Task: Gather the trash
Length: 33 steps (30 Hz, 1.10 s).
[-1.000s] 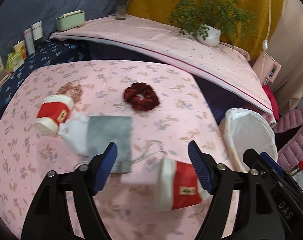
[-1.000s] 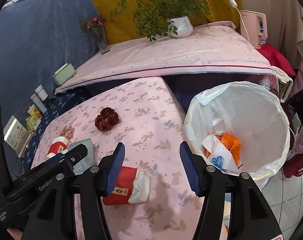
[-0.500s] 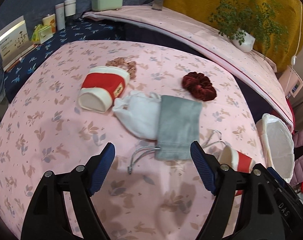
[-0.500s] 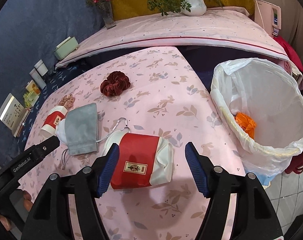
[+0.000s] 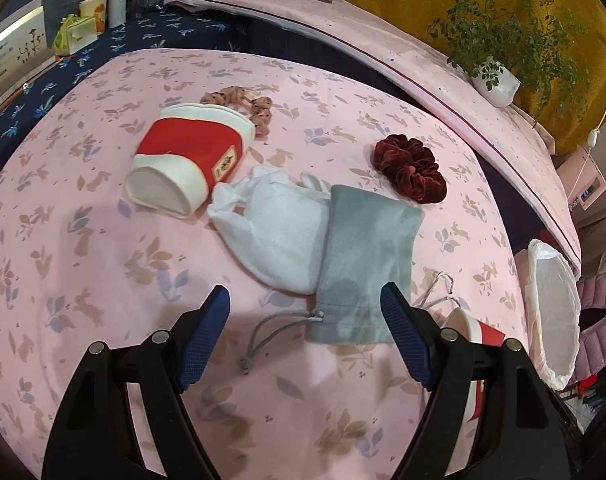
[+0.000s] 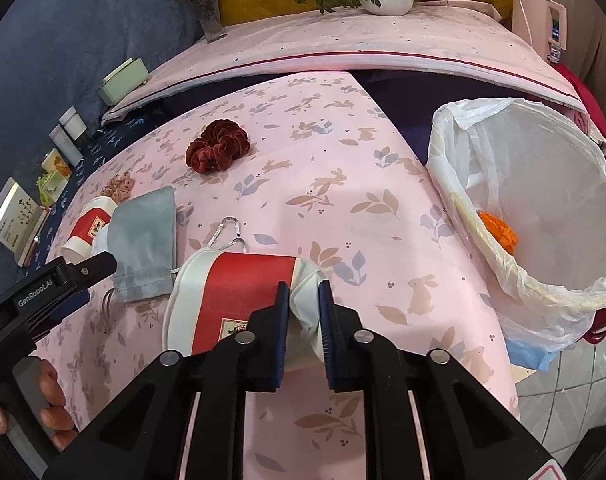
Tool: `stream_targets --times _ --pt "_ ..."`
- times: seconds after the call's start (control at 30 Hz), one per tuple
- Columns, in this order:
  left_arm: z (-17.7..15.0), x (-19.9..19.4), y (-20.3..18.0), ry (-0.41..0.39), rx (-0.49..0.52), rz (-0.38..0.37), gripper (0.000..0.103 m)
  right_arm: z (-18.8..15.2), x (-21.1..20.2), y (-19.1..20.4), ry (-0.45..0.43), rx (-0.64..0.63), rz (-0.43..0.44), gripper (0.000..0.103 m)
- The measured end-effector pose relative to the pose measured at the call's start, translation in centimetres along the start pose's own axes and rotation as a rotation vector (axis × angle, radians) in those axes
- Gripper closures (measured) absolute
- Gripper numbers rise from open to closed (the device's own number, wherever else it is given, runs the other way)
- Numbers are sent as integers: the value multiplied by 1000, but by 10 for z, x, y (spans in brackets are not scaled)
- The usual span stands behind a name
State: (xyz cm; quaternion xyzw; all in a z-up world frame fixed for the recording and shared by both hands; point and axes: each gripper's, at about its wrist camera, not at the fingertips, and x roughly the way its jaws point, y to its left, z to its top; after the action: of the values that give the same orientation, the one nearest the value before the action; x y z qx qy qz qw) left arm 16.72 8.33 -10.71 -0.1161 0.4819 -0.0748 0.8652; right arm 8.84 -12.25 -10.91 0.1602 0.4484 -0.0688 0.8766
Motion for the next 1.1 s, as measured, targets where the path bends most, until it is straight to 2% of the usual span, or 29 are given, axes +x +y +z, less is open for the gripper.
stream_targets --times 0.13,0.17,0.3,0.37,0.57,1.1 --pt "1 7 -11 20 24 -24 48 -1 -1 3 -2 -10 9 89" --pt "1 9 -13 25 30 -29 58 -1 -2 5 -3 -13 11 89" --pt "-1 13 -20 43 51 -38 78 0 -5 8 -7 -23 21 89" --pt "-2 13 -22 52 60 -42 90 0 -6 9 -9 -25 25 89" --pt "-4 -5 -32 18 90 -52 96 3 -17 8 -34 -22 39 89" --pt "-5 -63 -99 -67 214 -152 97 19 -59 -17 -148 35 56 89"
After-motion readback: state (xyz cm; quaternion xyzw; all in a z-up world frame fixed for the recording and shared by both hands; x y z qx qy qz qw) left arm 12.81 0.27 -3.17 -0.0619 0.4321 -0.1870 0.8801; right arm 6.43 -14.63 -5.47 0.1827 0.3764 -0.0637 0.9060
